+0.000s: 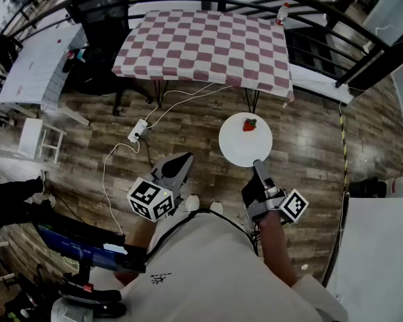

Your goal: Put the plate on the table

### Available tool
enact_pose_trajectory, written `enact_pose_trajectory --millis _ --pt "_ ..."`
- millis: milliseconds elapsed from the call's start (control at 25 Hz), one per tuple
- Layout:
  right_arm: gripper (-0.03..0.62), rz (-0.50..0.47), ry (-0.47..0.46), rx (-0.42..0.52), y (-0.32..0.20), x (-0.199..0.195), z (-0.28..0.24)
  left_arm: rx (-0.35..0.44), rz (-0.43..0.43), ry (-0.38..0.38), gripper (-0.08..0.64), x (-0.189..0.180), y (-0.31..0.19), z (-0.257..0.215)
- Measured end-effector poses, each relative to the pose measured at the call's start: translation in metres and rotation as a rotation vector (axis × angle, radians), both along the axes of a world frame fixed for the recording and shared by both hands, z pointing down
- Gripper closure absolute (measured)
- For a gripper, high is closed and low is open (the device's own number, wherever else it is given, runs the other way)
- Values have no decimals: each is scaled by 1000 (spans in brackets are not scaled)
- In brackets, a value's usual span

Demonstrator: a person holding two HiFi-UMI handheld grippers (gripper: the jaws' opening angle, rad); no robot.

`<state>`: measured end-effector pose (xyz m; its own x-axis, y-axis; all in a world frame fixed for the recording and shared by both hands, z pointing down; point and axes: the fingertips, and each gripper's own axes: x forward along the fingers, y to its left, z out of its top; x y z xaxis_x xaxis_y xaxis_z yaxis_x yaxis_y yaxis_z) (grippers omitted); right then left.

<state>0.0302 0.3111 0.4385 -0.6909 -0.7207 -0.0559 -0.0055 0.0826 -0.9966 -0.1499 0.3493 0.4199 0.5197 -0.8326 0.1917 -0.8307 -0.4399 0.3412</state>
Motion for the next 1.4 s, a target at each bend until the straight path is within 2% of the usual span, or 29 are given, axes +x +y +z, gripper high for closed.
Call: enact_pose_trajectory --millis 640,1040,1400 --pt "572 11 -30 36 16 -26 -11 7 19 0 557 -24 10 0" --pt "572 52 -18 16 21 -29 -4 -22 15 17 557 -41 12 12" --pt "572 104 -33 23 26 -40 -3 5 32 20 563 -57 7 13"
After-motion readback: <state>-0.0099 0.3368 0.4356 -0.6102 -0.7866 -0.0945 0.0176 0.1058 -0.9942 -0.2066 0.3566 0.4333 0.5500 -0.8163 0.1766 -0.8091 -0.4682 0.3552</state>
